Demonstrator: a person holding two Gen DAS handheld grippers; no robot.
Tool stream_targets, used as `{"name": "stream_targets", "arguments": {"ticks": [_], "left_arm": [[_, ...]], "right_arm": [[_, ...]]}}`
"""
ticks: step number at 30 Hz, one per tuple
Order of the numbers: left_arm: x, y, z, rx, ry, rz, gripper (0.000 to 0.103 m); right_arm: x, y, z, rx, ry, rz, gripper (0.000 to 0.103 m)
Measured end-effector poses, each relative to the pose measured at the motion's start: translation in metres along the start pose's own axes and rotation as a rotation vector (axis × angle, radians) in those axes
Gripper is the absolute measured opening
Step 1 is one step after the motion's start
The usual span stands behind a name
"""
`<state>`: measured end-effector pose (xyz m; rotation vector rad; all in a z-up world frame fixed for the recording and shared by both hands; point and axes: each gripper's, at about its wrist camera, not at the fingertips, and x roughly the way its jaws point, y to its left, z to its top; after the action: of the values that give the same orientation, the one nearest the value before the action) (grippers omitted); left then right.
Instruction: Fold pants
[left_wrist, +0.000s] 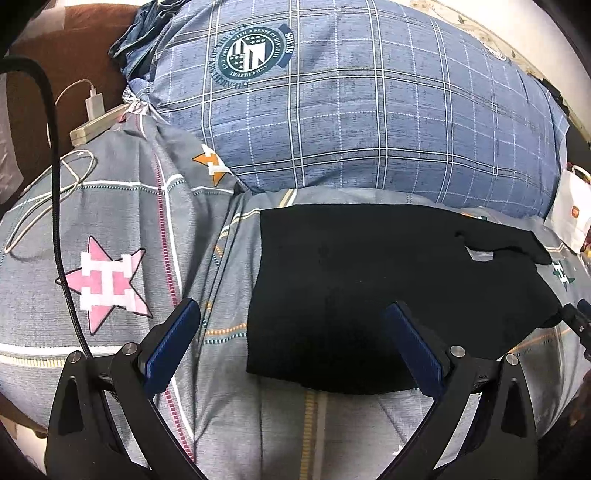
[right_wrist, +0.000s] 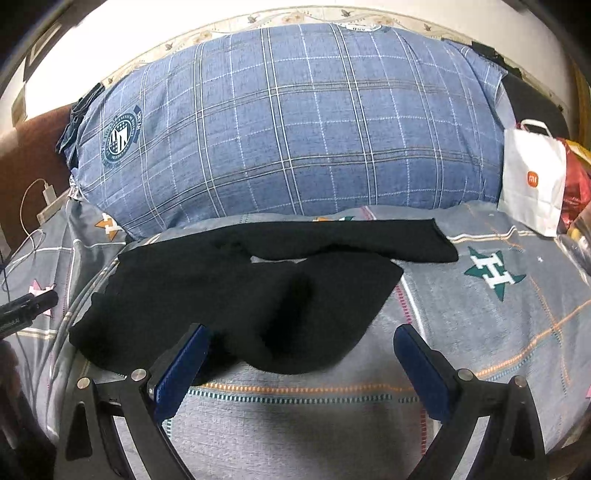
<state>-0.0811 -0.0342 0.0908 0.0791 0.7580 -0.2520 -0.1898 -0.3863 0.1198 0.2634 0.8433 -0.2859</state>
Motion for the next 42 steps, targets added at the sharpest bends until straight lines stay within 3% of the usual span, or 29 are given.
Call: {"name": "stream_targets", "arguments": {"ticks": [1,5,9,15,18,26,30,31,33,34,35,38,42], "left_arm": [[0.001,-0.002,0.0,0.003,0.0,0.002,0.102],[0.005,-0.005,-0.002,0.004,0.014,-0.005,0.102],[0.01,-0.005,-0.005,-0.006,0.04,-0.01,0.102],[0.021,0.013,-0.026,-0.117,0.119,-0.09,0.102],[0.028,0.021,-0.036,-0.167,0.145,-0.092,0.102],[0.059,0.019,-0.044,-0.271,0.21,-0.125,0.102],[0.075,0.016,-0.036,-0.305,0.2,-0.138,0.102],[0.077,0.017,-0.034,-0.309,0.201,-0.139,0.098],[0.081,0.016,-0.03,-0.303,0.189,-0.135,0.077],[0.081,0.015,-0.027,-0.286,0.184,-0.129,0.053],[0.081,0.014,-0.024,-0.272,0.189,-0.131,0.04],[0.075,0.019,-0.012,-0.276,0.179,-0.188,0.029],[0.048,0.028,0.006,-0.25,0.105,-0.212,0.014]], "right_arm": [[-0.002,0.002,-0.004,0.005,-0.041,0.008,0.1],[-0.003,0.004,-0.009,0.01,-0.067,0.023,0.1],[0.002,0.006,-0.011,0.001,-0.013,0.043,0.1],[0.012,0.022,-0.023,-0.029,0.018,0.106,0.1],[0.022,0.031,-0.028,-0.048,0.017,0.118,0.1],[0.056,0.037,-0.027,0.052,0.108,0.213,0.1],[0.068,0.043,-0.023,0.041,0.104,0.23,0.092],[0.071,0.044,-0.022,0.035,0.103,0.224,0.083],[0.075,0.043,-0.018,0.037,0.103,0.204,0.062],[0.076,0.04,-0.017,0.047,0.099,0.201,0.046],[0.077,0.036,-0.016,0.062,0.1,0.202,0.034],[0.073,0.029,-0.014,0.085,0.102,0.214,0.021],[0.049,0.035,-0.011,0.034,0.064,0.224,0.019]]}}
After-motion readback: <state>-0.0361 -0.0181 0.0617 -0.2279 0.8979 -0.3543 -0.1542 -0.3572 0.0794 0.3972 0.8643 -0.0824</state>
